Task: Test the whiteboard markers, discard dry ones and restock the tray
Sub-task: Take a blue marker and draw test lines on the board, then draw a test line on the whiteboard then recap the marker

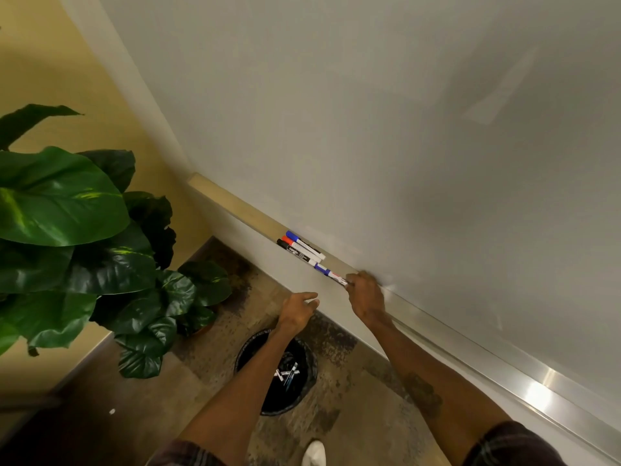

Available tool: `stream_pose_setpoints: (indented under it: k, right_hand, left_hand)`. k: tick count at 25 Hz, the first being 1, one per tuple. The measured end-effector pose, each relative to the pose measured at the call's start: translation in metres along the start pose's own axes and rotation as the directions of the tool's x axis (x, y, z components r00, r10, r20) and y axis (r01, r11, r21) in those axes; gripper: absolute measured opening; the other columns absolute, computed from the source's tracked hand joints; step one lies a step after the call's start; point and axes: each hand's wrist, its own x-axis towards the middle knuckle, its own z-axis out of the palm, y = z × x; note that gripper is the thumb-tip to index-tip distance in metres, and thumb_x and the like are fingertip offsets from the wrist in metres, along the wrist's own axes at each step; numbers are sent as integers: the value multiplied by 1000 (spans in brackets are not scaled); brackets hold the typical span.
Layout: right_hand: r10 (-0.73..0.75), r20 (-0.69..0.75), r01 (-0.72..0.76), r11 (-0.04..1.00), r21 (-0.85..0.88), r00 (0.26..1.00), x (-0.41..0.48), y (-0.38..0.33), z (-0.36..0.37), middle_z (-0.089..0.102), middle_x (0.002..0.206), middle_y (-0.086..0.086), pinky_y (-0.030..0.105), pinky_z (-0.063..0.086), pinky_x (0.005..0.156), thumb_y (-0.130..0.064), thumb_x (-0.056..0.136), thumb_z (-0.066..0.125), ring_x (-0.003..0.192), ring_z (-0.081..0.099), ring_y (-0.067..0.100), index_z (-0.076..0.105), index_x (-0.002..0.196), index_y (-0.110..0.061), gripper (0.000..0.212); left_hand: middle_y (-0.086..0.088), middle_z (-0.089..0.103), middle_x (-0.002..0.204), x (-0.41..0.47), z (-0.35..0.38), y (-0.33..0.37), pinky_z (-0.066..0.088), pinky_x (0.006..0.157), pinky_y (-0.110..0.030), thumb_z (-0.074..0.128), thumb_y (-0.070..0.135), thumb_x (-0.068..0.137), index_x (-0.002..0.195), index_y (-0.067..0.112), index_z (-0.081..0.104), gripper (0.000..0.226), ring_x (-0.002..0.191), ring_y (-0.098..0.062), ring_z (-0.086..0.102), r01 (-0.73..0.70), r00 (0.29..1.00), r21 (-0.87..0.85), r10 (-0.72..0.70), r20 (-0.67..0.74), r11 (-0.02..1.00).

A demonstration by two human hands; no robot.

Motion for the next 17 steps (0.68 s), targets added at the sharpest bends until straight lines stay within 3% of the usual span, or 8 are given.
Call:
stream_pose_setpoints:
  k: [6,12,17]
  right_hand:
    - [40,-50,-38,999,35,998,-35,18,-27,57,136,7,35,44,105,-26,102,51,125,53,25,59,132,-14,34]
    - [72,-165,-76,997,-21,984,-87,65,-70,62,129,7,41,43,99,-23,101,48,119,53,26,66,123,-16,29]
    - [137,-229,-144,989,-13,964,-141,122,-107,63,127,8,43,44,95,-21,99,51,117,55,30,69,118,-14,27]
  left_hand:
    - [-5,58,140,-23,24,25,42,111,-37,56,23,100,129,15,65,31,129,-24,52,-66,997,91,70,-41,994]
    - [-5,56,143,-55,83,70,33,117,-36,55,28,100,131,17,63,34,136,-24,47,-195,980,211,199,6,958]
    - [-5,55,144,-97,147,107,34,113,-30,54,24,101,134,15,61,35,133,-23,50,-299,954,208,287,85,931]
